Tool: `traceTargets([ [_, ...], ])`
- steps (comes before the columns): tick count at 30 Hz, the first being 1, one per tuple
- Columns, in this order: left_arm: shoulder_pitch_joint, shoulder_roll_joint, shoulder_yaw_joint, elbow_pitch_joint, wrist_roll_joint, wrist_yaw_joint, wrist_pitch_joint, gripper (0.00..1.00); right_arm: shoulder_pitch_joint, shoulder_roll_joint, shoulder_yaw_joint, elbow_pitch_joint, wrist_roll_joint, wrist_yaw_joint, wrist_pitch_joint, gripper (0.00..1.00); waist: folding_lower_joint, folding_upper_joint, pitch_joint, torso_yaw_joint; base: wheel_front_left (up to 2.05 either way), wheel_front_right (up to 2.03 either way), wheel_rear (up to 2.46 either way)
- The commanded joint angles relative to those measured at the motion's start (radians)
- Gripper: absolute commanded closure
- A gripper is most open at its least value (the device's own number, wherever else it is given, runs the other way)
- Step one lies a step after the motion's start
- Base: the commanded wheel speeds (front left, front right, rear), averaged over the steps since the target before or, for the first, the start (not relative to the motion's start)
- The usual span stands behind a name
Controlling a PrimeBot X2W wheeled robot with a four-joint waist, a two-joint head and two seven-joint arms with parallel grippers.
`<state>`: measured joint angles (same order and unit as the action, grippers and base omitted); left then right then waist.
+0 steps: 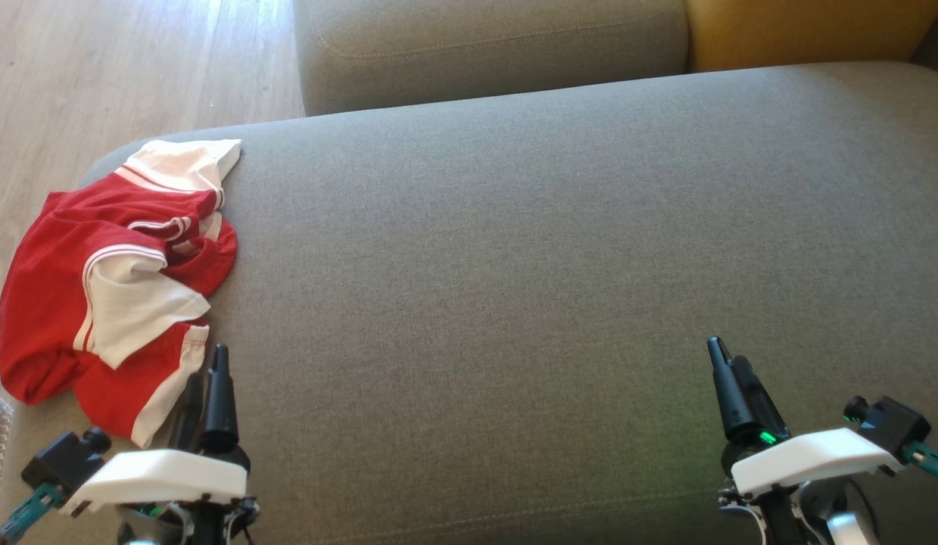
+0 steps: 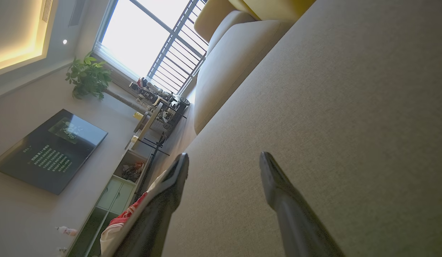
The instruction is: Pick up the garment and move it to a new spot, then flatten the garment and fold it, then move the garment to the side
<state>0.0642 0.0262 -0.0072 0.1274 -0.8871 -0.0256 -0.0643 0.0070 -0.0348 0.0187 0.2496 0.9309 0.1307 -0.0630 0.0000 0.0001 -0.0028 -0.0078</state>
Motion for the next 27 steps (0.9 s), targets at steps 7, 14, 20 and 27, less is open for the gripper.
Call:
traceTargets([
  [7,-0.016,0.016,-0.009,-0.075,0.153,0.042,-0.030,0.00,-0.059,-0.009,0.044,-0.062,-0.133,0.000,-0.030,0.00,0.0000,-0.0001,0.003,-0.002,0.00,0.00,0.00],
  [14,-0.018,0.042,-0.052,-0.094,0.256,0.069,-0.047,0.00,-0.065,-0.010,0.059,-0.075,-0.215,0.000,-0.048,0.00,0.0000,-0.0001,0.007,-0.001,0.00,0.00,0.00],
  [20,-0.019,0.060,-0.093,-0.110,0.330,0.107,-0.065,0.00,-0.071,-0.010,0.063,-0.086,-0.289,0.000,-0.065,0.00,0.0000,-0.0001,0.012,-0.003,0.00,0.00,0.00],
  [27,-0.014,0.080,-0.127,-0.137,0.408,0.153,-0.085,0.00,-0.074,-0.011,0.076,-0.105,-0.381,0.000,-0.086,0.00,0.0000,-0.0001,0.014,-0.006,0.00,0.00,0.00],
])
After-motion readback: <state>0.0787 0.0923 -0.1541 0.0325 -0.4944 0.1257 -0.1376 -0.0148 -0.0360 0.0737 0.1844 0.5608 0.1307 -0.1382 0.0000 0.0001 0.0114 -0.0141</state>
